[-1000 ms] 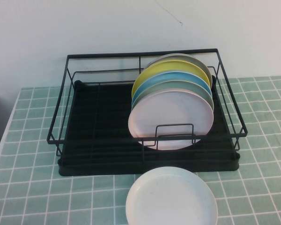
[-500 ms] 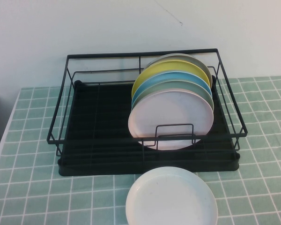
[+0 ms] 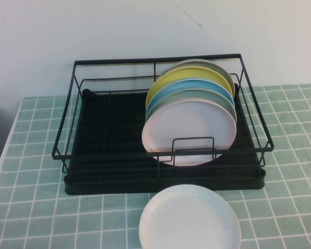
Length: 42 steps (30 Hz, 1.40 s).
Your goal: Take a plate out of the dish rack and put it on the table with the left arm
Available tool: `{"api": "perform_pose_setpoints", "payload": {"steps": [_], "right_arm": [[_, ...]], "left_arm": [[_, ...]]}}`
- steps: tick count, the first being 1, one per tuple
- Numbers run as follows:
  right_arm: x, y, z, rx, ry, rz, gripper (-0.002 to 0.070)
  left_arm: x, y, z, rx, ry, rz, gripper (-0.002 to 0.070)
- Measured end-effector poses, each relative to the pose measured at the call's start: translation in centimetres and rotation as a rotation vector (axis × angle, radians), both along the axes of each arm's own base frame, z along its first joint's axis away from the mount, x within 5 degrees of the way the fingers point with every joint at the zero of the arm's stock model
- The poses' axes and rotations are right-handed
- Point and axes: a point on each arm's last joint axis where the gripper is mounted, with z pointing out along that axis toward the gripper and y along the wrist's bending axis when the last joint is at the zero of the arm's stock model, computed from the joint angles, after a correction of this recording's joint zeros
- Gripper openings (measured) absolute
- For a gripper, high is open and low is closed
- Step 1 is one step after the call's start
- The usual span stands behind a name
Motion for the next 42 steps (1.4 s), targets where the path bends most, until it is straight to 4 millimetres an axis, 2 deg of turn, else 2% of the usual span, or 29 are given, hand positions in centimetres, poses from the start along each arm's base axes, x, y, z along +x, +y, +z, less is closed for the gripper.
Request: {"api": "perform_pose_setpoints", "payload": {"steps": [24,32,39,42], "right_arm": [[0.0,0.0,0.0,0.0,0.0,0.0,-0.0002],[0.0,0.0,0.0,0.0,0.0,0.0,-0.0002],[0.0,0.0,0.0,0.0,0.0,0.0,-0.0002],[0.0,0.0,0.0,0.0,0.0,0.0,-0.0002]], "left_arm": [[0.3,0.0,1.0,-0.018,-0.132,0.008,-0.0003],[0.3,0.2,3.6,-0.043,-0.416,0.027,-0.0003],[-0.5,0.5,6.5,-0.103,-0.75,0.046,-0.0003],[-0.9,0.6,7.1,-0.143,-0.826,0.045,-0.0003]]}}
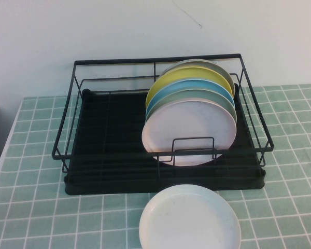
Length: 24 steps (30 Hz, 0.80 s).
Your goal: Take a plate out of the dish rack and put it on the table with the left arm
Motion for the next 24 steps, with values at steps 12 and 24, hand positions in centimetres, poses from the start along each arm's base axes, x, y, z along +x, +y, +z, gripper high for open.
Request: {"api": "perform_pose_setpoints", "payload": {"steps": [12,24], "right_arm": [[0.0,0.0,0.0,0.0,0.0,0.0,-0.0002],[0.0,0.0,0.0,0.0,0.0,0.0,-0.0002]], "left_arm": [[-0.1,0.0,0.1,-0.009,-0.018,-0.004,-0.0003],[-3.0,0.6,3.0,-0.216,-0.471,-0.12,-0.0003]]}}
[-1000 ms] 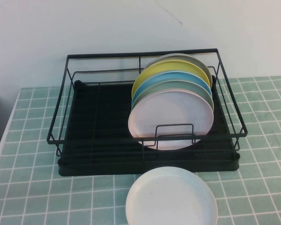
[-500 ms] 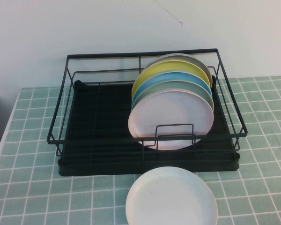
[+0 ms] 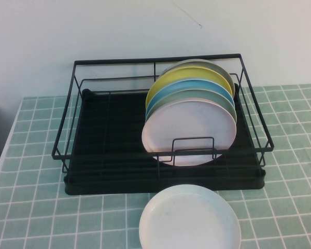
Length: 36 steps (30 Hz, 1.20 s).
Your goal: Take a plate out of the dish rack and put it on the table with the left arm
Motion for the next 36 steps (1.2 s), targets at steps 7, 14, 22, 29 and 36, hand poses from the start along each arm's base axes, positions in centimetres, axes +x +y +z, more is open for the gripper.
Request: {"api": "perform_pose_setpoints", "payload": {"steps": [7,14,22,29,36], "right_arm": [[0.0,0.0,0.0,0.0,0.0,0.0,-0.0002],[0.0,0.0,0.0,0.0,0.0,0.0,-0.0002],[0.0,0.0,0.0,0.0,0.0,0.0,-0.0002],[0.0,0.0,0.0,0.0,0.0,0.0,-0.0002],[0.0,0.0,0.0,0.0,0.0,0.0,-0.0002]], "left_arm": [[-2.7,-0.1,5.9,-0.001,-0.142,-0.052,-0.0003],[-7.1,-0.5,13.7,0.129,0.011,0.01,-0.0003],[-1.9,-0.4,13.9,0.097,0.572,-0.025,-0.0003],[2.1,-0.3,10.8,0.086,1.007,-0.016,-0.0003],[5.1,-1.2,8.2,0.108,1.184,-0.094,-0.0003]]}}
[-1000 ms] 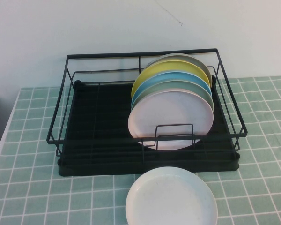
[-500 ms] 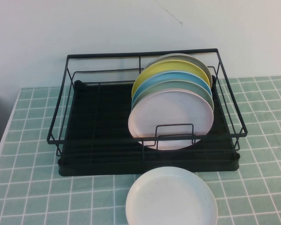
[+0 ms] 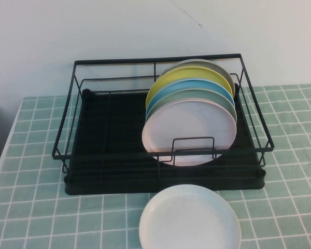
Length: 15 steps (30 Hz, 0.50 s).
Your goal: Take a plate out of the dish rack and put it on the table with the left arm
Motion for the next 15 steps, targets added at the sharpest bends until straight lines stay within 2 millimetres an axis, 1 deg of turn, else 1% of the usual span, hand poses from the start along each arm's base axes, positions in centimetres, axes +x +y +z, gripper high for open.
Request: {"api": "perform_pose_setpoints", "payload": {"steps": [2,6,8,9,11,14,15], "right_arm": [[0.0,0.0,0.0,0.0,0.0,0.0,-0.0002],[0.0,0.0,0.0,0.0,0.0,0.0,-0.0002],[0.0,0.0,0.0,0.0,0.0,0.0,-0.0002],[0.0,0.0,0.0,0.0,0.0,0.0,-0.0002],[0.0,0.0,0.0,0.0,0.0,0.0,-0.0002],[0.0,0.0,0.0,0.0,0.0,0.0,-0.0002],[0.0,0.0,0.0,0.0,0.0,0.0,-0.0002]], "left_arm": [[1.2,-0.5,-0.7,0.042,0.068,-0.051,-0.0003],[3.4,-1.8,-1.6,0.113,0.158,-0.209,-0.0003],[4.3,-2.5,-2.1,0.14,0.199,-0.296,-0.0003],[5.2,-3.3,-2.3,0.169,0.236,-0.391,-0.0003],[5.9,-4.3,-2.3,0.189,0.247,-0.517,-0.0003],[6.8,-5.3,-2.0,0.233,0.229,-0.636,-0.0003],[7.3,-5.8,-1.5,0.241,0.199,-0.695,-0.0003]]}}
